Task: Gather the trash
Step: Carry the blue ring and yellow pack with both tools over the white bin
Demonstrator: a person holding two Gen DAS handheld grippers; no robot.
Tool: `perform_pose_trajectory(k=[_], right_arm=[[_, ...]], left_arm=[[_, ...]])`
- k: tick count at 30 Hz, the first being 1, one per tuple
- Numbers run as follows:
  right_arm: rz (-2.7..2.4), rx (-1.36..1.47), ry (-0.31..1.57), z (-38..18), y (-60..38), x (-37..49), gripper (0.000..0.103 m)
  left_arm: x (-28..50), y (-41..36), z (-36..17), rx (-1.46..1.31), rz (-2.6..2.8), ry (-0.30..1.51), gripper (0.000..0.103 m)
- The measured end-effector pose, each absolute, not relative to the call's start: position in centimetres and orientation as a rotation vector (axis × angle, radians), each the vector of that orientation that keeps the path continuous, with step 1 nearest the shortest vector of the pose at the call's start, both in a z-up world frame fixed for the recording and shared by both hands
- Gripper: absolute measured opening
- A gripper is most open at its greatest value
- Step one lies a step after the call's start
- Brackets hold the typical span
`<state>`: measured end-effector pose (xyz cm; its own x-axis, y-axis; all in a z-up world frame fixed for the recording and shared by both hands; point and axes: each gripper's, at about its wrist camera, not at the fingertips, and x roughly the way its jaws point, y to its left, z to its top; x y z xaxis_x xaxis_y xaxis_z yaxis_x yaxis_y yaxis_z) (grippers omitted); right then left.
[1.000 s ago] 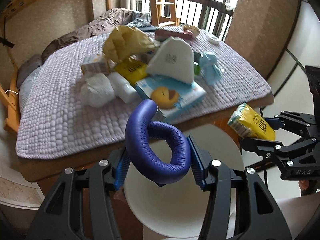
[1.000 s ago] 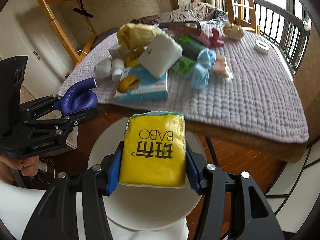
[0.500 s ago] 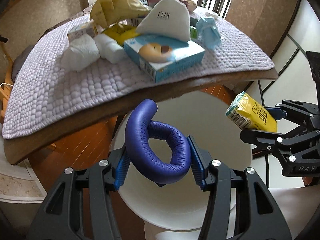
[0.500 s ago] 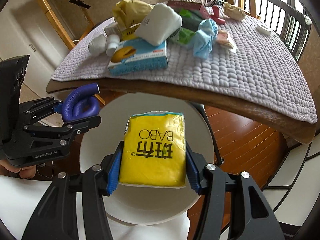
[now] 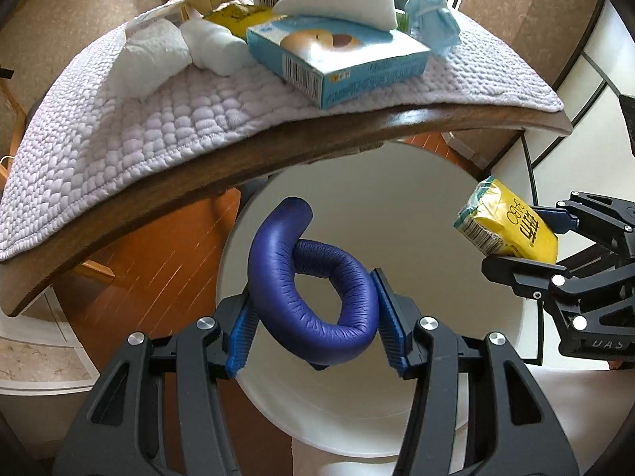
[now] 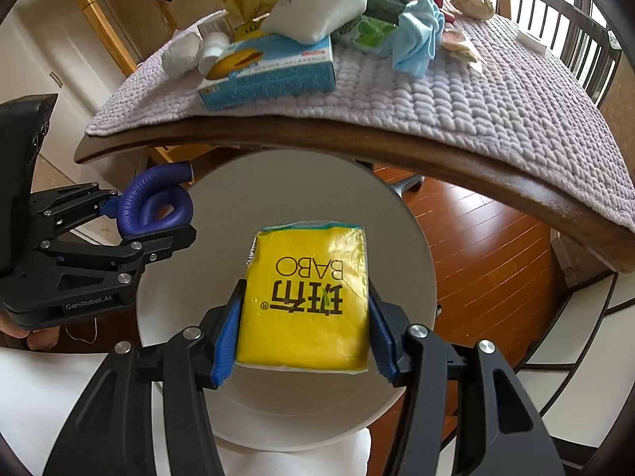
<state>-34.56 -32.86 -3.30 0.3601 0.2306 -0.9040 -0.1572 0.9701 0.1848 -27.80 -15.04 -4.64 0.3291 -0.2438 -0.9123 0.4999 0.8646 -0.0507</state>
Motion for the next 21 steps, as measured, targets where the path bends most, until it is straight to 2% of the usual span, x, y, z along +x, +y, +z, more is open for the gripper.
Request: perform_pose_trajectory(k=[21], right_arm=[[0.227, 0.062, 1.222, -5.7, -31.9, -33.4, 0.054]], left_arm=[[-26.7, -16.9, -8.1, 0.308, -0.485, 1.197, 0.055]])
